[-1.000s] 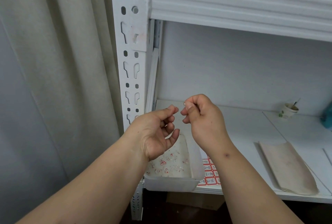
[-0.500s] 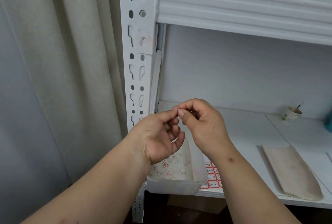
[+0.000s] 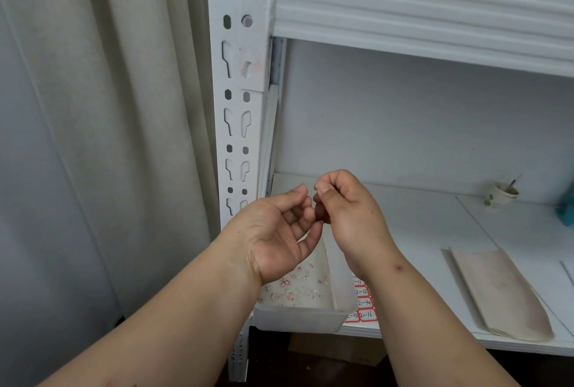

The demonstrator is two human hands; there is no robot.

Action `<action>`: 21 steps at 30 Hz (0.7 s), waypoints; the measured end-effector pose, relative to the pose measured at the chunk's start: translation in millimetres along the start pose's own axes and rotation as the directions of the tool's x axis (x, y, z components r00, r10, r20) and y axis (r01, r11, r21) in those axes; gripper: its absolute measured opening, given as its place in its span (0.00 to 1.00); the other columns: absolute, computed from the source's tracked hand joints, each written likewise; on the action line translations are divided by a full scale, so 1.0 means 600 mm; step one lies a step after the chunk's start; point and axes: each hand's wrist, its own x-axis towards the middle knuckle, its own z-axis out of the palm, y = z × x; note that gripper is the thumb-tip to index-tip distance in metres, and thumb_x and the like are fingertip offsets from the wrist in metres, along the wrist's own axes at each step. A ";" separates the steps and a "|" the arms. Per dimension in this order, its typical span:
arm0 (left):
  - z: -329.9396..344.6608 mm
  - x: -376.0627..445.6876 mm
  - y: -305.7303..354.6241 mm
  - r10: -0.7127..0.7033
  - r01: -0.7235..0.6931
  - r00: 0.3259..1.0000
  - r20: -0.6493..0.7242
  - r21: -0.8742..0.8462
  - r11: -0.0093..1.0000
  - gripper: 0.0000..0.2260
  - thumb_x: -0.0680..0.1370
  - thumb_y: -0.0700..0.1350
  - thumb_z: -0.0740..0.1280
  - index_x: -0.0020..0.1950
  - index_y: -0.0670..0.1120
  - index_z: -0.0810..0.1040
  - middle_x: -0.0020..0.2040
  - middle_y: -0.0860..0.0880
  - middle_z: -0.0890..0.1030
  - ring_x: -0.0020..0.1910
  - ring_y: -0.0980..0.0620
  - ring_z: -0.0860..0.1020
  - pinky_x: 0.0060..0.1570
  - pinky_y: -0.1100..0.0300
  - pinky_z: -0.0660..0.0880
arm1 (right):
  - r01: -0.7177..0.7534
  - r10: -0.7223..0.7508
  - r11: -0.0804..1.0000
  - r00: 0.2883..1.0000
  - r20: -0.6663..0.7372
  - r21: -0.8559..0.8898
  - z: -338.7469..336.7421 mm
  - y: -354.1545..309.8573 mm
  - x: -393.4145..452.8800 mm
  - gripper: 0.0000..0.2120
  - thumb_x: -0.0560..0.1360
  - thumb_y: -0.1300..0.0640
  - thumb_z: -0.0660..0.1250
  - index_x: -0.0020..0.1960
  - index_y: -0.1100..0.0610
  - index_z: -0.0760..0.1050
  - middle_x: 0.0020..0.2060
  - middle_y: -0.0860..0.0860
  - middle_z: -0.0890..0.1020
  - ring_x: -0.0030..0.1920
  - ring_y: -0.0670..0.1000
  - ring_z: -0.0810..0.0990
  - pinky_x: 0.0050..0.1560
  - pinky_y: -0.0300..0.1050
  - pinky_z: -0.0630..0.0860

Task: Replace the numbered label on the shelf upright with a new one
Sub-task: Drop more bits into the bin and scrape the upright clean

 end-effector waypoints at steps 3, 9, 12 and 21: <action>-0.001 0.001 -0.002 0.034 -0.033 0.998 -0.049 0.038 0.999 0.01 0.76 0.40 0.69 0.45 0.44 0.80 0.32 0.50 0.79 0.31 0.55 0.76 0.40 0.59 0.77 | -0.056 0.056 0.998 0.998 -0.034 -0.013 -0.001 0.007 0.005 0.08 0.80 0.58 0.59 0.43 0.56 0.73 0.36 0.48 0.78 0.34 0.46 0.77 0.45 0.50 0.78; -0.003 0.012 -0.009 0.073 -0.057 0.991 -0.110 0.140 0.989 0.04 0.79 0.41 0.67 0.46 0.44 0.81 0.33 0.50 0.80 0.31 0.55 0.76 0.40 0.58 0.76 | -0.100 0.101 0.995 0.995 -0.010 0.027 0.002 0.019 0.008 0.09 0.79 0.60 0.60 0.43 0.55 0.76 0.35 0.50 0.81 0.31 0.45 0.76 0.37 0.40 0.76; -0.004 0.018 -0.012 0.089 -0.065 0.987 -0.136 0.168 0.984 0.05 0.80 0.42 0.65 0.47 0.45 0.81 0.34 0.51 0.79 0.33 0.55 0.75 0.40 0.59 0.76 | -0.074 0.074 0.996 0.997 -0.011 0.042 0.005 0.020 0.009 0.09 0.80 0.61 0.60 0.43 0.55 0.76 0.34 0.48 0.79 0.28 0.40 0.75 0.32 0.32 0.72; -0.003 0.030 -0.017 0.120 -0.089 0.980 -0.157 0.192 0.977 0.09 0.81 0.43 0.64 0.57 0.43 0.81 0.42 0.48 0.81 0.33 0.55 0.75 0.37 0.60 0.77 | 0.017 -0.018 0.993 1.000 -0.004 -0.115 0.005 0.025 0.010 0.06 0.77 0.60 0.64 0.43 0.54 0.77 0.37 0.51 0.84 0.39 0.48 0.82 0.43 0.39 0.77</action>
